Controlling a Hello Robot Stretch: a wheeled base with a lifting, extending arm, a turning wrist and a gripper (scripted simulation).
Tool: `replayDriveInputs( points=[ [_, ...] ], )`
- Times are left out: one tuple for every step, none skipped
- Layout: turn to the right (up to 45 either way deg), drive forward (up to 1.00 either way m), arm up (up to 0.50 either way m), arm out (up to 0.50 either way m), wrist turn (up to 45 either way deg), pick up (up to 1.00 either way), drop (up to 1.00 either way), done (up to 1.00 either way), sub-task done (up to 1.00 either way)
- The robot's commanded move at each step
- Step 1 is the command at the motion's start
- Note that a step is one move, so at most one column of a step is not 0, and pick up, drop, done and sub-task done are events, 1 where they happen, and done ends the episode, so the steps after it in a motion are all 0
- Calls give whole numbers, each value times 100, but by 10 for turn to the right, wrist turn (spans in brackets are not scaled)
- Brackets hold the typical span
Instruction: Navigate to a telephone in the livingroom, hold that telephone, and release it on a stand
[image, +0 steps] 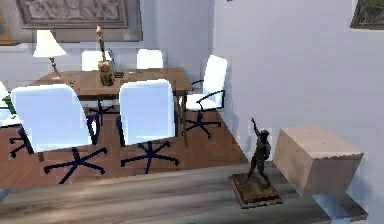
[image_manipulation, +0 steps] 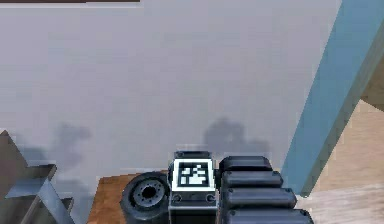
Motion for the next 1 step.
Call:
replayDriveInputs(
  points=[
    [0,0,0,36,0,0,0,0,0]
  ],
)
